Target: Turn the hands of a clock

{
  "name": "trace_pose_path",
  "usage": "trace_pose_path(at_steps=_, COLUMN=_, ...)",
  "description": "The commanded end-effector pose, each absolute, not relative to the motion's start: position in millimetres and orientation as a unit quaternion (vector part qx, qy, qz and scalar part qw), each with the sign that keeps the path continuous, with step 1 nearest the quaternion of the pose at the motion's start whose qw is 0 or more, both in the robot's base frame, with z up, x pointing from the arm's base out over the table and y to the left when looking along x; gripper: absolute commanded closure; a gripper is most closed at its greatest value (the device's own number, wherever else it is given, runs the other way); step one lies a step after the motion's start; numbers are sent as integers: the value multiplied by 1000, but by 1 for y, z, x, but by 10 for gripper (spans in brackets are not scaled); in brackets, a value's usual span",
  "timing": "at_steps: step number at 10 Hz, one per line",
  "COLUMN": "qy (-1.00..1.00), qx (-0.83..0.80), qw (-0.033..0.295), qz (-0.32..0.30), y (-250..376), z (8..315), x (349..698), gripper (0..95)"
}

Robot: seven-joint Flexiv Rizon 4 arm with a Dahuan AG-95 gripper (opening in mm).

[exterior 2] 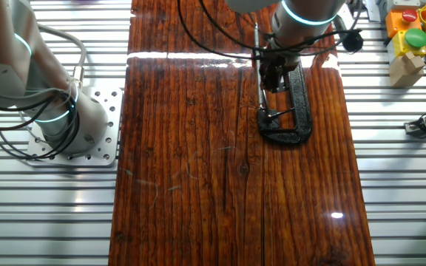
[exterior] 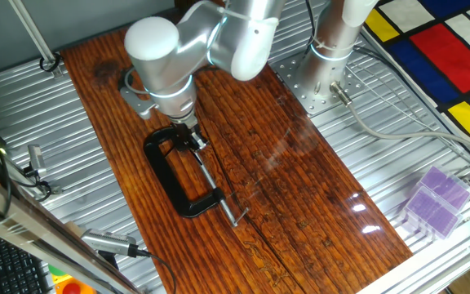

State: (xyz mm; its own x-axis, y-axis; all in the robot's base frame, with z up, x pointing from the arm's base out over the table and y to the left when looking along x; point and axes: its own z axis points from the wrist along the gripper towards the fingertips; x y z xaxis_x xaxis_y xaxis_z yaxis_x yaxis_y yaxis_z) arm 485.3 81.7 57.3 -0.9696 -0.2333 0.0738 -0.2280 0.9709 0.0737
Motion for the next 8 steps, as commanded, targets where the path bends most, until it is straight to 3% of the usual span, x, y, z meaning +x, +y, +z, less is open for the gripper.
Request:
trace_pose_path(at_steps=1, qy=-992, qx=116, qw=42, qz=-33, y=83, z=54, x=484, gripper=950)
trace_pose_path(at_steps=8, qy=-993, qx=108, qw=37, qz=-35, y=94, z=40, x=481, gripper=950)
